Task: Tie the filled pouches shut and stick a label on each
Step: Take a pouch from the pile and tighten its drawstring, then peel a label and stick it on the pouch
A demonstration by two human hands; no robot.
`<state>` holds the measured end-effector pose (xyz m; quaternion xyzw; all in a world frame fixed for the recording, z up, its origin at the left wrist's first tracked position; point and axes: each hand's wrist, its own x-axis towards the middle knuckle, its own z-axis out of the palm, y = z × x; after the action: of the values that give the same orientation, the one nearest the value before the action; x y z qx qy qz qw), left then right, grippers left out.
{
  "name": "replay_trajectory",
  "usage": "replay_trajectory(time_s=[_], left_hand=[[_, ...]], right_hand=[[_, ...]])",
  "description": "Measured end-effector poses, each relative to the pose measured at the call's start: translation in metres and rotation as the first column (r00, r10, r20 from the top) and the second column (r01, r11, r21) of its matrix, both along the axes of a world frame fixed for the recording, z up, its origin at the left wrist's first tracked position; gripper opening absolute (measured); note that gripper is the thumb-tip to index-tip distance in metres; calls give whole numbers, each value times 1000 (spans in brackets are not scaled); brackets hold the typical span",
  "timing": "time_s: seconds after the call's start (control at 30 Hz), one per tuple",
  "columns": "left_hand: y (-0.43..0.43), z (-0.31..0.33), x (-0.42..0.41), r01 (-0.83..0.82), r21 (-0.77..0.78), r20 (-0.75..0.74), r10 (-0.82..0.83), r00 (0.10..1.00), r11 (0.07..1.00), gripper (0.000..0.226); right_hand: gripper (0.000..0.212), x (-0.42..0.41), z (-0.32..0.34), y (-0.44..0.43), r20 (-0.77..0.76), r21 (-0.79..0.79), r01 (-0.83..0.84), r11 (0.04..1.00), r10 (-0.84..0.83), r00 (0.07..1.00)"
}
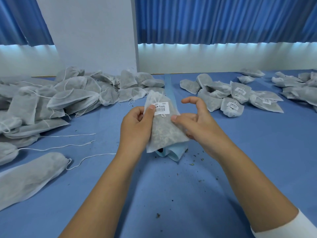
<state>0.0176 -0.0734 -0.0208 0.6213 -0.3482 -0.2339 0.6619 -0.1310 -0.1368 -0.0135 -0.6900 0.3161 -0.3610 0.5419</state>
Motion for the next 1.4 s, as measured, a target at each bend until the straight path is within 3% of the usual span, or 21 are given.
replay_trajectory(time_s=[0.17,0.3,0.37,0.43,0.5,0.63,0.83,0.97,1.13,1.27,1.4], left_hand=[[-3,-4,4,-14,17,16,14,1000,1000,36],[-3,-6,5,7,-1,-40,-7,999,1000,29],[-2,-6,5,-4,-54,-124,-3,992,999,24],[-2,-5,6,-27,-77,-143,16,990,997,21],[-2,-5,6,-39,-85,-145,27,989,996,19],[-4,-5,6,-50,-69,-124,41,991,996,14],[-11,-7,24,-84,-36,-103,80,991,996,14],[-20,-14,51,-137,-14,-144,133,981,991,14],[-30,-32,80,-181,60,-279,191,941,982,17],[-33,-40,90,-175,85,-425,195,884,981,19],[-33,-41,95,-191,77,-438,205,875,979,18]], right_hand=[[15,-2,4,0,44,-153,-129,980,137,990],[14,-15,10,-9,-112,-158,-152,976,135,984],[18,-19,11,-16,16,-141,42,989,-40,999],[25,-22,13,-24,294,-35,262,965,-240,925],[38,-23,12,-28,410,49,254,966,-251,877],[40,-15,1,-28,194,-49,216,975,-203,960],[26,20,3,-41,-122,-198,102,975,-128,984],[28,71,14,-73,-436,-277,-47,960,-82,896],[33,135,3,-129,-729,-303,-207,930,-86,680],[20,169,-6,-161,-834,-318,-288,904,-122,538],[44,189,-9,-187,-802,-322,-313,893,-81,592]])
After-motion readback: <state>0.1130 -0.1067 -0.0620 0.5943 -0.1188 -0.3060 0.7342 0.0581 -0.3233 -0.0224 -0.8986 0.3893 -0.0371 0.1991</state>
